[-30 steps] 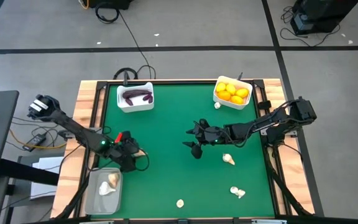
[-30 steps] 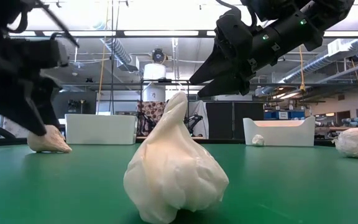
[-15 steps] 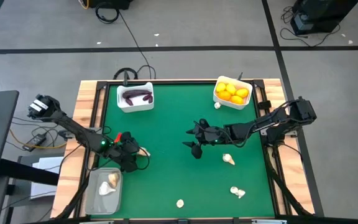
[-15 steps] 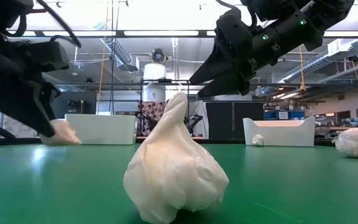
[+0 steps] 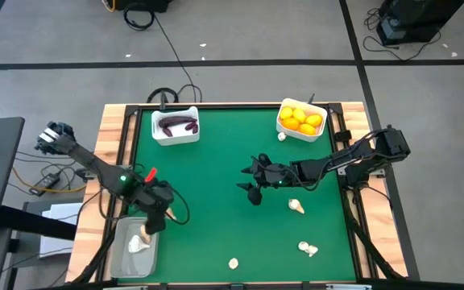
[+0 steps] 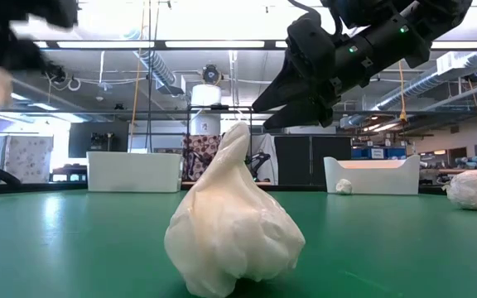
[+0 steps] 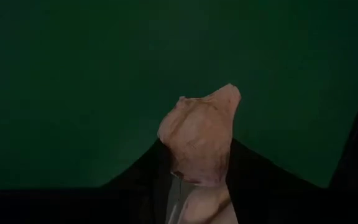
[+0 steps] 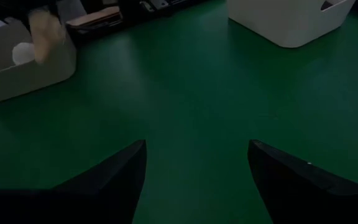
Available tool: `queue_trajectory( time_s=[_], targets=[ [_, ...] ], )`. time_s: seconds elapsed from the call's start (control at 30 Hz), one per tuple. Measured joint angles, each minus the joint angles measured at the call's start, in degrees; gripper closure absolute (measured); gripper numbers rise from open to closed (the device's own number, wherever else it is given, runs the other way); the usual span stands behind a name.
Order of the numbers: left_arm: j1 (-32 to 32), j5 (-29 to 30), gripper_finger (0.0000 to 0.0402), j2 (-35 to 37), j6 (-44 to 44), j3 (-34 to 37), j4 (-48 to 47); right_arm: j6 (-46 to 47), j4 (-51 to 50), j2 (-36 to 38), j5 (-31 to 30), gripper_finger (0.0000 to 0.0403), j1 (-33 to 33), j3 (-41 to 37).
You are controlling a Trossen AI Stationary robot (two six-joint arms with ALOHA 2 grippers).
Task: Sort produce into baskets
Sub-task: Put the middle left white garlic into the gray bin
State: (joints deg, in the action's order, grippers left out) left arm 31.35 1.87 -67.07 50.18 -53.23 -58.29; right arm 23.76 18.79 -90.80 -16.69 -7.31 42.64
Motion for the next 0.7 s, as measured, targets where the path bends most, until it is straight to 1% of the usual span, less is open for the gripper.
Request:
queue_trajectory(
  time_s=[0.1,0.17,0.3,0.43,0.5,0.6,0.7],
  targets=[
    [0.0,2.2,0.0266,0.0,1.7,-6.8,-8.8,0.7,0.0,0.0,0.0,0.0113,0.0,0.0],
    [0.7,2.3,0.0266,0.0,3.3,-9.9,-13.0,0.6,0.0,0.0,-0.1,0.0113,0.0,0.0],
    [3.5,-1.9,0.0266,0.0,7.9,-11.1,-16.4,0.0,0.0,0.0,0.1,0.0113,0.0,0.0],
    [8.7,-9.1,0.0266,-0.1,15.4,-8.3,-13.2,-1.5,-0.2,0.0,0.3,0.0113,-0.2,0.0],
    [11.3,-11.8,0.0266,-0.1,18.3,-6.2,-10.2,-1.7,-0.3,0.0,0.5,0.0113,-0.2,0.0],
    [14.2,-13.1,0.0264,-0.1,21.7,-2.7,-6.0,-1.7,-0.8,0.0,0.5,0.0113,-0.2,0.0],
    [15.3,-13.1,0.0255,-0.1,24.0,0.6,-2.8,-0.9,-1.0,0.0,1.0,0.0113,-0.2,0.0]
  ],
)
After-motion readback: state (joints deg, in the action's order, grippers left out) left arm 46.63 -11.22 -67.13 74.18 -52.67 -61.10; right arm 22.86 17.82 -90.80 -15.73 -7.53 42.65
